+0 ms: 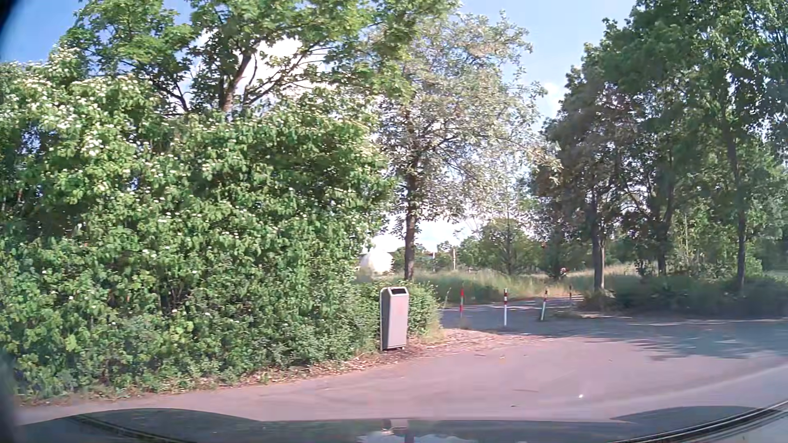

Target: Follow the waypoints while adhering to traffic rules and regulations

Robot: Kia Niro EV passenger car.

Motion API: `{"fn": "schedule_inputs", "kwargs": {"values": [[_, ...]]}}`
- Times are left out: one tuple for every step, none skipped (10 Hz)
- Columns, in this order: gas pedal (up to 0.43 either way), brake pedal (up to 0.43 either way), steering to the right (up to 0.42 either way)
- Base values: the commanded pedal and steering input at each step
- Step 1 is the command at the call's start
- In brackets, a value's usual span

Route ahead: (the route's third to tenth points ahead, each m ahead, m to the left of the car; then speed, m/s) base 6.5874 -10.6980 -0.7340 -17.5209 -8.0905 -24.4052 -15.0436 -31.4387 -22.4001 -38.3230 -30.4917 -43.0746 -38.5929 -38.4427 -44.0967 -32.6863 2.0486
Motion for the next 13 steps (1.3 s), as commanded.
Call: {"fn": "schedule_inputs", "kwargs": {"values": [[0.0, 0.012, 0.706], [0.0, 0.012, 0.707], [0.0, 0.012, 0.707], [0.0, 0.012, 0.708], [0.0, 0.012, 0.708], [0.0, 0.012, 0.707], [0.0, 0.012, 0.706], [0.0, 0.012, 0.705], [0.0, 0.012, 0.704], [0.0, 0.012, 0.704], [0.0, 0.012, 0.698], [0.0, 0.012, 0.691], [0.0, 0.012, 0.683]]}}
